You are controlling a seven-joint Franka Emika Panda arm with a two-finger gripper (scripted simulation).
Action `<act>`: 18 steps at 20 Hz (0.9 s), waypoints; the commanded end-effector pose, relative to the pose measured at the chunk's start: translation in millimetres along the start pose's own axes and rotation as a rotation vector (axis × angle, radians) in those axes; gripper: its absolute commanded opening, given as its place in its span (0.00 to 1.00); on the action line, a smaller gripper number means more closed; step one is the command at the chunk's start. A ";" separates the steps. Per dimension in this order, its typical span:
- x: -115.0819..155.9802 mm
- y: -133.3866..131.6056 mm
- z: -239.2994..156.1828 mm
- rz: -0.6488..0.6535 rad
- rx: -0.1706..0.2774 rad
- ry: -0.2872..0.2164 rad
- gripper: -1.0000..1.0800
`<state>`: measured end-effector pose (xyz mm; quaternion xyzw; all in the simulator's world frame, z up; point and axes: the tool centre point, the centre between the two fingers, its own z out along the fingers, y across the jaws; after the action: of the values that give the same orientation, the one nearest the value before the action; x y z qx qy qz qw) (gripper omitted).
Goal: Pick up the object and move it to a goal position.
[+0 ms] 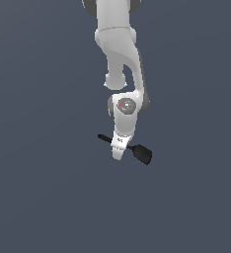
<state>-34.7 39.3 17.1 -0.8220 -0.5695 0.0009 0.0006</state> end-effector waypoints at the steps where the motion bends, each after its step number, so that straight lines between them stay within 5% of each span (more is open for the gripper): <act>1: -0.2 1.1 0.2 0.001 -0.002 0.001 0.00; 18: -20.4 1.7 -22.8 0.000 -0.001 0.000 0.00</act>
<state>-39.6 25.1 33.0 -0.8219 -0.5697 0.0015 0.0011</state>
